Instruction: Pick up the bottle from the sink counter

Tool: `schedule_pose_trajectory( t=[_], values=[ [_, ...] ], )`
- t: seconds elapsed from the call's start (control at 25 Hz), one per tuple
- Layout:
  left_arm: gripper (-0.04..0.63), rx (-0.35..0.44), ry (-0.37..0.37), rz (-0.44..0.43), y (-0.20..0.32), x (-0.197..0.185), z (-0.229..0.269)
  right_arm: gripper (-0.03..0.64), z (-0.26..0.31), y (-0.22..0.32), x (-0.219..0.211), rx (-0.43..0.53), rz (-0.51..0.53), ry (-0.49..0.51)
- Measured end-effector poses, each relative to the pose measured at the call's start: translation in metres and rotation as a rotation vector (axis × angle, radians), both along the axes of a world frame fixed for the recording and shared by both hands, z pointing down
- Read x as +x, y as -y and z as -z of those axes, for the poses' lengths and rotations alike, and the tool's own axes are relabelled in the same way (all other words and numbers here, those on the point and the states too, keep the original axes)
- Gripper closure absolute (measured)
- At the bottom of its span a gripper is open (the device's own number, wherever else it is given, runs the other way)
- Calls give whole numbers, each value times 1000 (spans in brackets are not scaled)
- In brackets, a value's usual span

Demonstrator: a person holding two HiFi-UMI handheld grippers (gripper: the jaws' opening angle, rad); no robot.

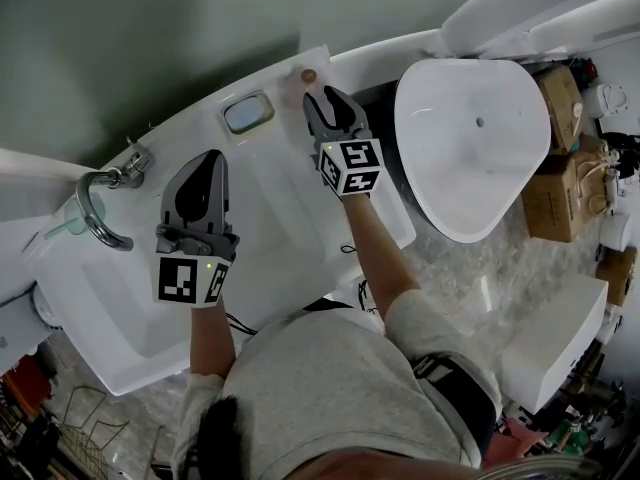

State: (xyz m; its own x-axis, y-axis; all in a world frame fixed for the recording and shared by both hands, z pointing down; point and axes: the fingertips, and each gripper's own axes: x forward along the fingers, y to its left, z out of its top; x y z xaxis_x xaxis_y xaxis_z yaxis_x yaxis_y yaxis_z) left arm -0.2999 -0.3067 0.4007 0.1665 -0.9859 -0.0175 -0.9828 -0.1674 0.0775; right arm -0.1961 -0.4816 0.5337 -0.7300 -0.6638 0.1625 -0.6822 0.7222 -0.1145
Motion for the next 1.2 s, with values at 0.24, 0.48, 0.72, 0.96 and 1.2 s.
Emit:
schedule_pose_trajectory(
  t=[0.24, 0.48, 0.72, 0.96, 1.2],
  values=[
    [588, -23, -25, -12, 5, -6, -12, 443, -17, 22, -9, -11, -34, -19],
    [588, -39, -39, -22, 8, -10, -20, 439, -37, 36, -20, -22, -40, -55],
    [588, -56, -46, -11, 8, -19, -29, 439, -42, 46, -28, -10, -58, -42],
    [588, -64, -56, 0, 6, -28, -35, 456, -42, 53, -36, 22, -82, -42],
    [588, -66, -60, 9, 2, -35, -38, 472, -42, 50, -36, 43, -96, -39]
  ],
)
